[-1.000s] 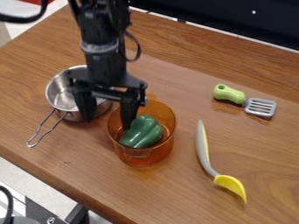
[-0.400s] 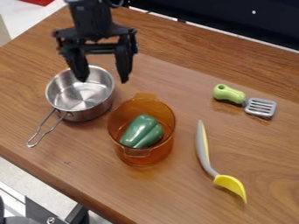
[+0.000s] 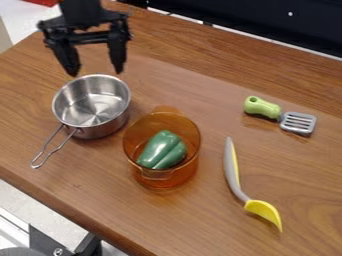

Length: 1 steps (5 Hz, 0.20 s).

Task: Move the orange pot to the center of the table

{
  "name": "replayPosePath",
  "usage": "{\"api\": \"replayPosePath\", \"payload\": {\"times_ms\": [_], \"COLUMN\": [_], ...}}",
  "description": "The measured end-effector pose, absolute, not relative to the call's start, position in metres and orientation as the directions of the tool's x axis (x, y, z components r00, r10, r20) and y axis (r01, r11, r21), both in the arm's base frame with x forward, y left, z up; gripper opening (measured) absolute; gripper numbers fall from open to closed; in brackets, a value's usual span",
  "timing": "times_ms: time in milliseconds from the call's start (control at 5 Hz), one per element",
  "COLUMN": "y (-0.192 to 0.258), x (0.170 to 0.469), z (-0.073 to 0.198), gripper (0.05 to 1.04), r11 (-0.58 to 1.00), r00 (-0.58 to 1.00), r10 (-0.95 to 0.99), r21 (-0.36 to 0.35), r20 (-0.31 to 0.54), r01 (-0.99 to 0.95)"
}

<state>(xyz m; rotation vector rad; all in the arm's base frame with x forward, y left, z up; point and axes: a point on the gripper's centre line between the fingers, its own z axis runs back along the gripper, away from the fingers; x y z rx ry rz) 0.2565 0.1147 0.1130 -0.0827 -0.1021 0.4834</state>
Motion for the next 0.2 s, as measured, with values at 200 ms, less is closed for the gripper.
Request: {"api": "replayPosePath", "payload": {"times_ms": [200], "y": [0.1393], "x": [0.2477], "z": [0.1141], "gripper": [0.998], "r11": [0.895], "r00": [0.894], "r10": [0.442], "r21": [-0.1], "r20": [0.071], "r01": [-0.435]}}
